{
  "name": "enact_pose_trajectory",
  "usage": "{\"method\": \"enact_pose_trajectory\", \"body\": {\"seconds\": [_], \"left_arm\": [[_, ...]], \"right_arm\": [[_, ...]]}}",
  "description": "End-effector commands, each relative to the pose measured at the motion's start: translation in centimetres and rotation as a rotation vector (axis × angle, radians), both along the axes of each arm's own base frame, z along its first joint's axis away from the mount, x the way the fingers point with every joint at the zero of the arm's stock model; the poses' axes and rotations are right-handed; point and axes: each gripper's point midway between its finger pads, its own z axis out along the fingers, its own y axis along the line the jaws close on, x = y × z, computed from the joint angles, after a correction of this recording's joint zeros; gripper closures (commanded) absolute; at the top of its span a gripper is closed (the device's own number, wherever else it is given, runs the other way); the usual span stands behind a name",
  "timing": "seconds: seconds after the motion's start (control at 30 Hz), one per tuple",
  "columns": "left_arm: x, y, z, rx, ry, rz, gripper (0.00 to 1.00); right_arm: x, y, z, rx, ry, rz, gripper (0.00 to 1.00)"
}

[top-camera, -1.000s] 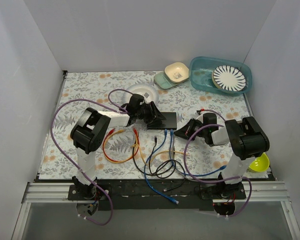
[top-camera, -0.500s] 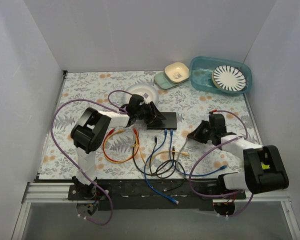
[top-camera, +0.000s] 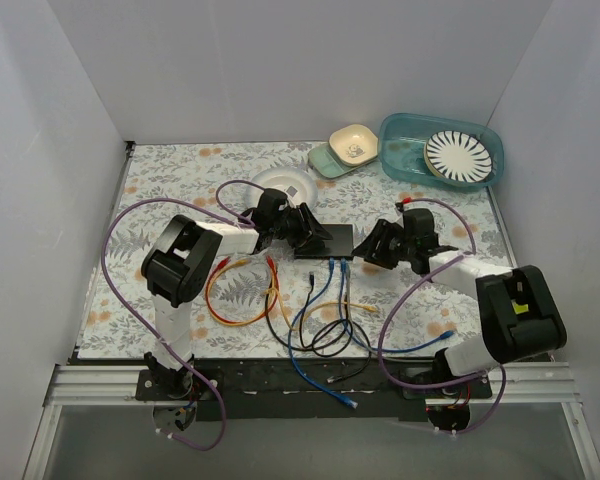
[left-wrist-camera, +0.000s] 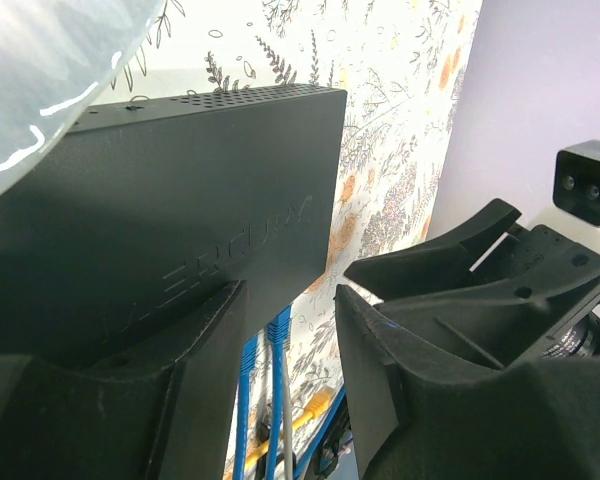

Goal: Pull the plug from the switch port

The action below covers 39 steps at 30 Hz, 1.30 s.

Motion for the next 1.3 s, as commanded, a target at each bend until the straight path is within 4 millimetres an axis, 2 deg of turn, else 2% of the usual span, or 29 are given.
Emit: {"method": "enact_pose_trajectory", "body": {"seconds": [0.0, 0.07, 0.17, 0.37, 0.63, 0.8, 0.97, 1.17, 1.27], "left_arm": [[-1.6, 2.1, -3.9, 0.108, 0.097, 0.018, 0.58], [-1.6, 2.1, -3.8, 0.106, 0.097, 0.018, 0.59], [-1.7, 2.0, -3.9, 0.104, 0.100, 0.014, 0.59], [-1.8, 2.0, -3.8, 0.101, 0.102, 0.008, 0.58], [-2.1, 2.2, -4.0, 0.109, 0.105, 0.001, 0.58], [-2.2, 2.2, -4.0, 0.114, 0.105, -0.003, 0.58], [-2.5, 2.3, -4.4, 0.116, 0.114, -0.006, 0.59], [-2.7, 2.4, -4.5, 0.117, 0.111, -0.013, 0.59], [-2.8, 2.4, -4.6, 0.118, 0.113, -0.015, 0.59]], "right_arm": [[1.2, 4.0, 2.0, 0.096, -0.071, 0.132, 0.45], [0.9, 4.6, 0.4, 0.095, -0.016, 0.147, 0.47], [0.9, 5.1, -0.7, 0.109, 0.008, 0.161, 0.52], [1.2, 5.3, -2.0, 0.097, 0.031, 0.159, 0.56], [1.7, 5.2, -2.5, 0.149, 0.052, 0.091, 0.62], [1.5, 4.7, -1.8, 0.273, 0.026, 0.043, 0.64], [1.5, 4.9, -2.2, 0.365, 0.068, 0.007, 0.63], [1.9, 5.2, -2.3, 0.386, 0.074, 0.008, 0.63], [2.2, 5.3, -2.5, 0.377, 0.081, 0.008, 0.67]]}}
